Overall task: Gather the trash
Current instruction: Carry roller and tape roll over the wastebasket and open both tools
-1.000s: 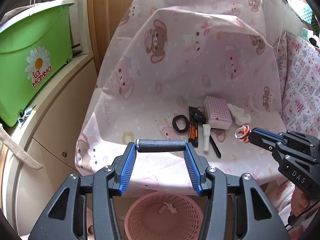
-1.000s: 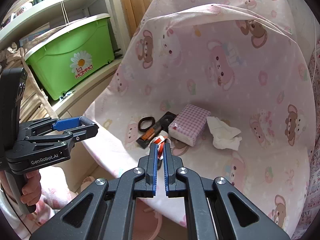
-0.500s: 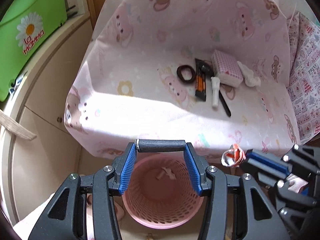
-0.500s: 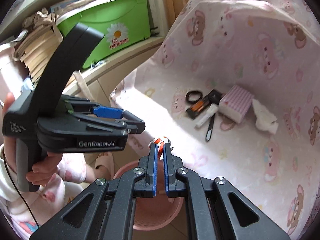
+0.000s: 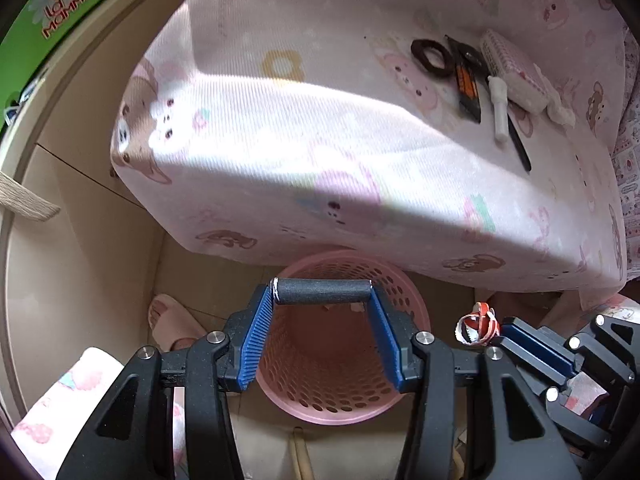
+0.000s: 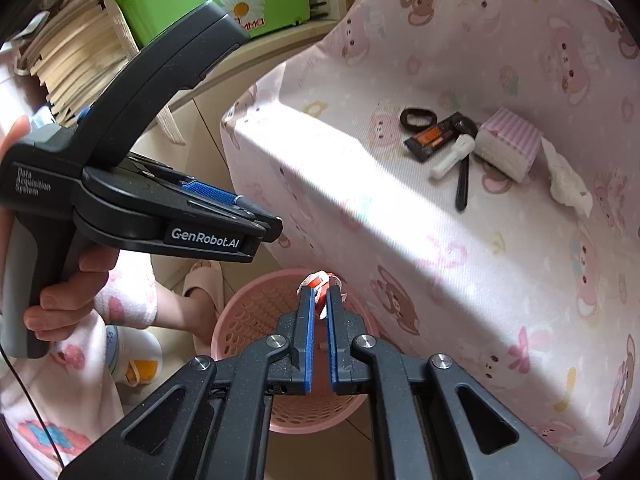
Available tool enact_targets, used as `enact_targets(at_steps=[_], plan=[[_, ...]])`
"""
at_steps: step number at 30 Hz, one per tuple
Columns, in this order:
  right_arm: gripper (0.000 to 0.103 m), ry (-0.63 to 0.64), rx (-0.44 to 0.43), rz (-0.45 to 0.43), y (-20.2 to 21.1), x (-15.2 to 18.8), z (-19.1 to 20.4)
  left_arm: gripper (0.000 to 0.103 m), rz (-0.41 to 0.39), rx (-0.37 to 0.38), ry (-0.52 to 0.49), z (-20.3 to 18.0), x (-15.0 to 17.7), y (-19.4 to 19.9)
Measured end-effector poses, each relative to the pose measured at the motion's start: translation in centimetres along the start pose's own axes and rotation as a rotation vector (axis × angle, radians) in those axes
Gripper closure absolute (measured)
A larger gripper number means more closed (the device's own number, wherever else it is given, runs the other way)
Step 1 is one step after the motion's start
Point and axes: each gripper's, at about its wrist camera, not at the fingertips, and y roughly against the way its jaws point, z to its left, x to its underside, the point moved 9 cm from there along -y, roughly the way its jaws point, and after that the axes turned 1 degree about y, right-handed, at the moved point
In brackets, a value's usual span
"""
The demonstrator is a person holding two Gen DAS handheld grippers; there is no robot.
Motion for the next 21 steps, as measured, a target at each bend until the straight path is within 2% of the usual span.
enact_targets(at_steps=[7,15,18,21], plan=[[0.097,0.02,-0.001,0.099,-3.1,1.9,0.2,0.055,0.089,0.028,0.007,0.0,1.5,-3.1],[0.097,0.026,0.034,0.234,-7.5,5.4,0.1,0.055,0.243,0.023,0.095,1.2,3.6,-8.3],[0.097,0.002,0.021,0.293,-9.2,6.7,-0.2,0.055,0.287,0.007,0.132,1.7,4.5,-9.9],[0.097,-0.005,0.031,0.321,-10.1,7.5,-0.5,0.055,0.328,0.015,0.152,1.7,5.1,-11.1]])
